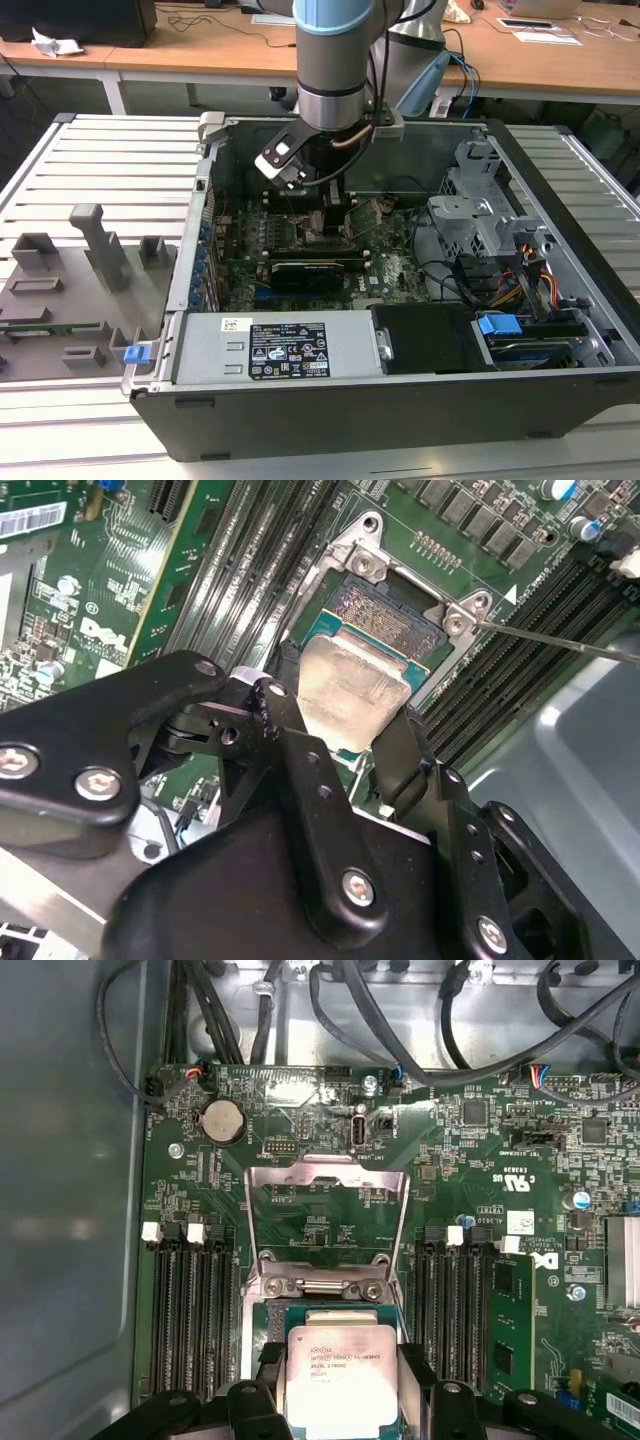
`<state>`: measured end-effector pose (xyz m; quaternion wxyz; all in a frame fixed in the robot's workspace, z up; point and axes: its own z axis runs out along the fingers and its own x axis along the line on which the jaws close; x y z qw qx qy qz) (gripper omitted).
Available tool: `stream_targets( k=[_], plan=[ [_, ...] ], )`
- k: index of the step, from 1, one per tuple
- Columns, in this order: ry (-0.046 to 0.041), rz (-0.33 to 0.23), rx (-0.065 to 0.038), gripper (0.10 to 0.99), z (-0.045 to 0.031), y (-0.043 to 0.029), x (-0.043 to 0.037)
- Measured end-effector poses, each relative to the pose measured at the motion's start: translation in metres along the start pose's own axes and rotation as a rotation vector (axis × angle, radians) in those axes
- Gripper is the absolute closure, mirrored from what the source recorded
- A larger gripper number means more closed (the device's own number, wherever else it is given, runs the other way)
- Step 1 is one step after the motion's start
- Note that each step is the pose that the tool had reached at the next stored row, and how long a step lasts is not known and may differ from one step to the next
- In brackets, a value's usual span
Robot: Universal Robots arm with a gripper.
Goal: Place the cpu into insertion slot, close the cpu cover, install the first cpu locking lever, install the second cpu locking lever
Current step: 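Place the cpu into insertion slot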
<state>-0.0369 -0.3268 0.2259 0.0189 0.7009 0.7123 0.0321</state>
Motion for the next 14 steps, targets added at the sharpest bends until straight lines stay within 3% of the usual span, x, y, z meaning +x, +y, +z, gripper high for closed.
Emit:
stream_targets(
  k=[13,14],
  plan=[
    [0.0049,0.007,0.000,0.553,0.0078,-0.0060,0.0037],
    [0.0047,0.023,0.000,0.553,0.0129,-0.0068,0.0058]
  ],
)
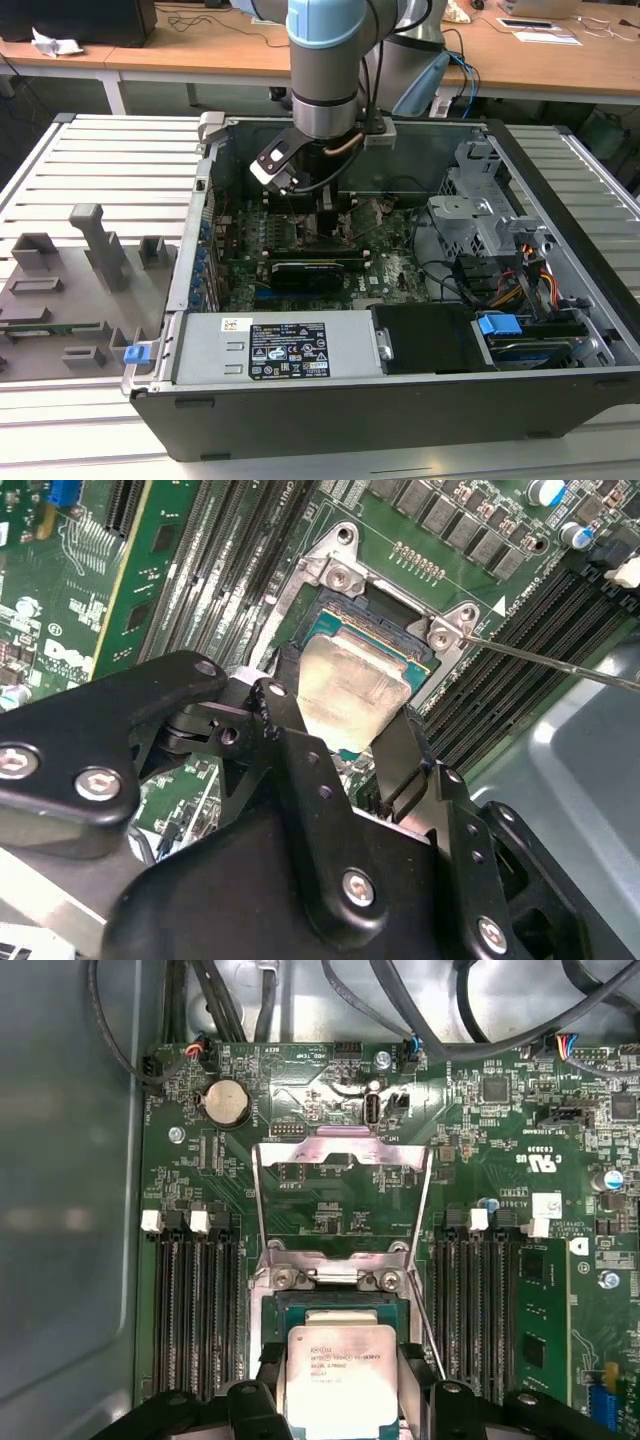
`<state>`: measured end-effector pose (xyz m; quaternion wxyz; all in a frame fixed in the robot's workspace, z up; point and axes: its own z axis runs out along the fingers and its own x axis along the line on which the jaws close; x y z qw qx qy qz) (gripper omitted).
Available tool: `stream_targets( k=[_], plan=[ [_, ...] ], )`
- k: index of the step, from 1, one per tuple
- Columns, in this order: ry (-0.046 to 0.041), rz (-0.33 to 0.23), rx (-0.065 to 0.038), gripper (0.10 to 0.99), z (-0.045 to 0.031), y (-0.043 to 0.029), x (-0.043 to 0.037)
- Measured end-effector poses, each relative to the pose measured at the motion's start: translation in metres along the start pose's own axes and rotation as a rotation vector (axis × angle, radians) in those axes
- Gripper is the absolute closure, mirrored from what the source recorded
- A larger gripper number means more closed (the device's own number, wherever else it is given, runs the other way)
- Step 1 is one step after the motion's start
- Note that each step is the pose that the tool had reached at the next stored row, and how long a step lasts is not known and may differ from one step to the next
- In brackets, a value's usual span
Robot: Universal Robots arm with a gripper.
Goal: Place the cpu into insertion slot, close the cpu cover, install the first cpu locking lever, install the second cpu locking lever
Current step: 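Place the cpu into insertion slot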
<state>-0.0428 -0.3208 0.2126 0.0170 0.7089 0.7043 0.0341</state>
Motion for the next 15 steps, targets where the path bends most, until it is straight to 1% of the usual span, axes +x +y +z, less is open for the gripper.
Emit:
stream_targets(
  k=[2,13,15],
  plan=[
    [-0.0007,0.007,0.000,0.553,0.0062,-0.0005,0.0000],
    [-0.0008,0.008,0.000,0.553,0.0089,-0.0007,0.0012],
    [-0.0007,0.008,0.000,0.541,0.0090,-0.0007,0.0012]
  ],
)
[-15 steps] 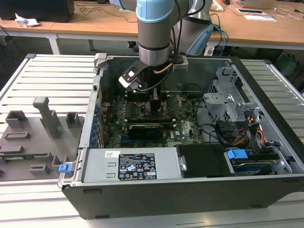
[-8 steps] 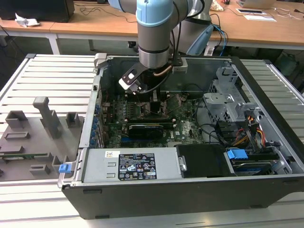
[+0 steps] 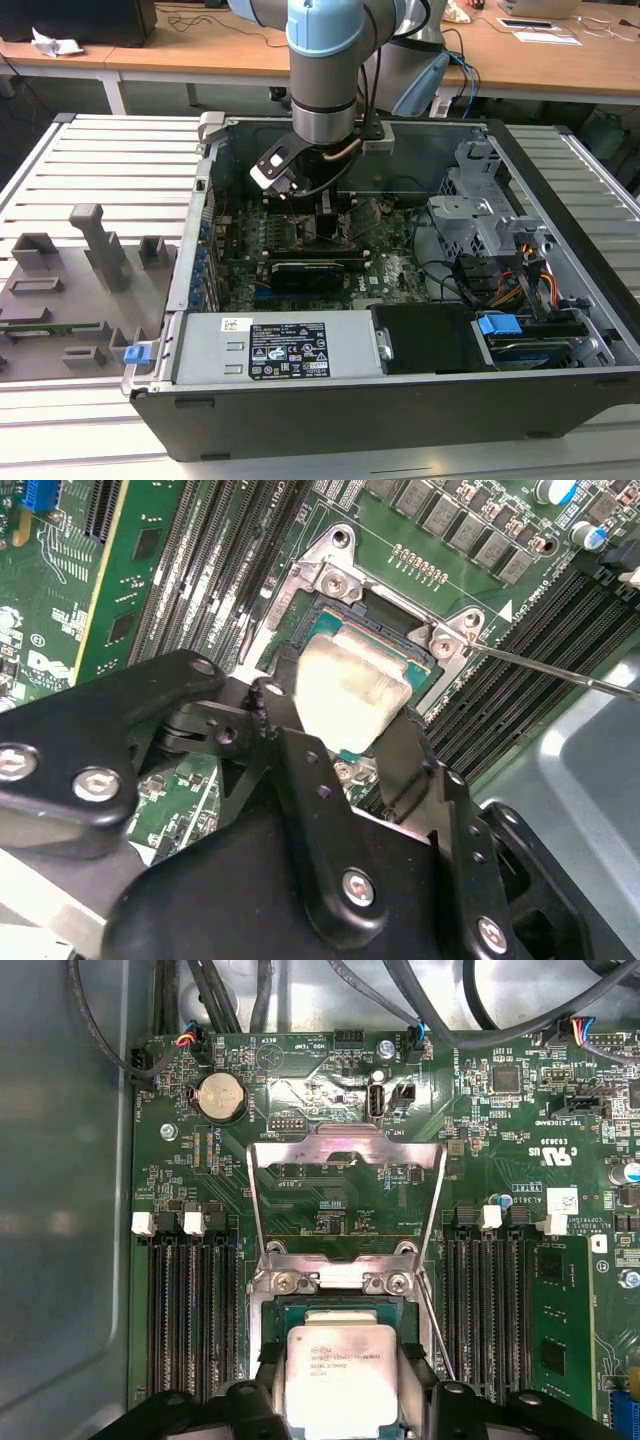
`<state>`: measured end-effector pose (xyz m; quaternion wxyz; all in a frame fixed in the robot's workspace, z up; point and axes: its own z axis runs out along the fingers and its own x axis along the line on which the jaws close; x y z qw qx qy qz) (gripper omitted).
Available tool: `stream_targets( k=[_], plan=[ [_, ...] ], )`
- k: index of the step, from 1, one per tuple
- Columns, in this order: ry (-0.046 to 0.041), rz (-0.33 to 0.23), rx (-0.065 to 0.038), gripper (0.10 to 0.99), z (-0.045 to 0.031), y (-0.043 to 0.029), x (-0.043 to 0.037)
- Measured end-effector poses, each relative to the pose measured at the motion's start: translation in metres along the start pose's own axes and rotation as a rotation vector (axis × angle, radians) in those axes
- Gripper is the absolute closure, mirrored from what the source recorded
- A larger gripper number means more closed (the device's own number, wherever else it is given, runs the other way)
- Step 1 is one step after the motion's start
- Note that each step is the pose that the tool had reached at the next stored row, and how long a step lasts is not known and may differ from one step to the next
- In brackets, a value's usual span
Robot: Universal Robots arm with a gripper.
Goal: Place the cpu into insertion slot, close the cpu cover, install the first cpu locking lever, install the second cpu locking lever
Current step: 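Place the cpu into insertion slot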
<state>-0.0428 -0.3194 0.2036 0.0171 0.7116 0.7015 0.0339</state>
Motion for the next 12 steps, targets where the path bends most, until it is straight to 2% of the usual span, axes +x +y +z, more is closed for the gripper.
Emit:
stream_targets(
  k=[1,8,9,10,11,12],
  plan=[
    [0.0000,0.000,0.000,0.478,0.0000,0.0000,0.0000],
    [0.0001,0.000,0.000,0.490,-0.0012,0.0002,0.0000],
    [-0.0002,0.000,0.000,0.557,-0.0021,0.0004,0.0000],
    [0.0000,0.000,0.001,0.557,-0.0028,0.0007,0.0001],
    [0.0000,0.000,0.003,0.624,-0.0041,0.0014,0.0001],
    [-0.0001,0.000,0.005,0.741,-0.0053,0.0020,0.0002]
  ],
)
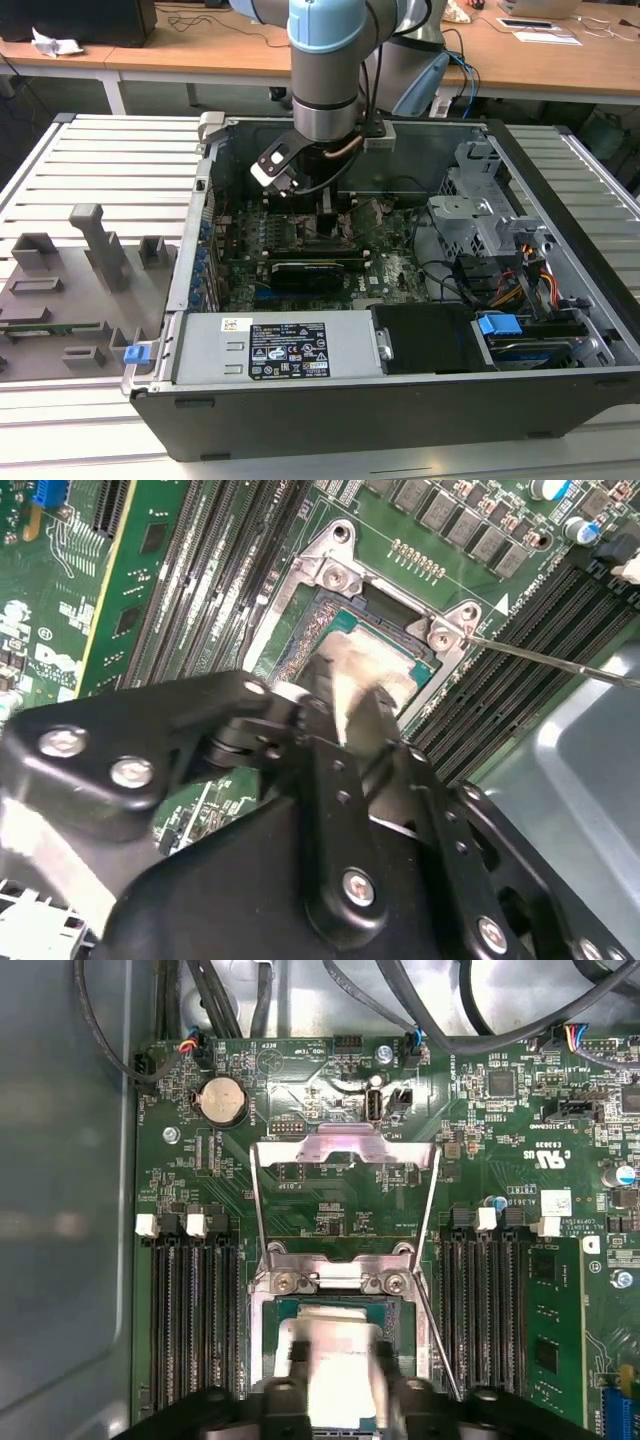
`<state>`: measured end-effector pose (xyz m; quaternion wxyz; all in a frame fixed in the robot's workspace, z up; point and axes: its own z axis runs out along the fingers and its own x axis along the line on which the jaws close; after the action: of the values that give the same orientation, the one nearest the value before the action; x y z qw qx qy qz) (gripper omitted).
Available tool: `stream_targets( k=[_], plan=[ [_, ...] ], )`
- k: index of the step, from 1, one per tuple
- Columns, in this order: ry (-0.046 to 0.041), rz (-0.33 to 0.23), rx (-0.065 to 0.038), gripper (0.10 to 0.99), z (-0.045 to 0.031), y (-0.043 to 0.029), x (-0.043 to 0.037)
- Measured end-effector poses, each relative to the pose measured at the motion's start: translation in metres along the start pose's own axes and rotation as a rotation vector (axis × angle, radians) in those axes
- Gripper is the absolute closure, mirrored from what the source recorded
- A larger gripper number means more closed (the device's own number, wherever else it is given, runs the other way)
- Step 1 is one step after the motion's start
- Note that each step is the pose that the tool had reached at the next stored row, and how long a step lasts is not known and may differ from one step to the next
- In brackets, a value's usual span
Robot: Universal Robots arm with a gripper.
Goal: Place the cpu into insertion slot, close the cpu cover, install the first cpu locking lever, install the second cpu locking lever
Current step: 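Place the cpu into insertion slot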
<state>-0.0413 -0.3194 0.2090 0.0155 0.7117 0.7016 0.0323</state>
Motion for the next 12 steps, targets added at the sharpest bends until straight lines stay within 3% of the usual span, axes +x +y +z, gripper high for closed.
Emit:
stream_targets(
  k=[2,6,9,11,12],
  plan=[
    [-0.0007,0.000,0.000,0.867,-0.0005,0.0000,0.0000],
    [-0.0007,0.000,0.000,0.867,-0.0056,0.0004,0.0001],
    [-0.0008,0.000,0.000,0.796,-0.0059,0.0004,0.0002],
    [-0.0011,0.000,0.000,0.675,-0.0056,0.0001,0.0004],
    [-0.0011,0.001,0.000,0.557,-0.0052,-0.0006,0.0009]
  ],
)
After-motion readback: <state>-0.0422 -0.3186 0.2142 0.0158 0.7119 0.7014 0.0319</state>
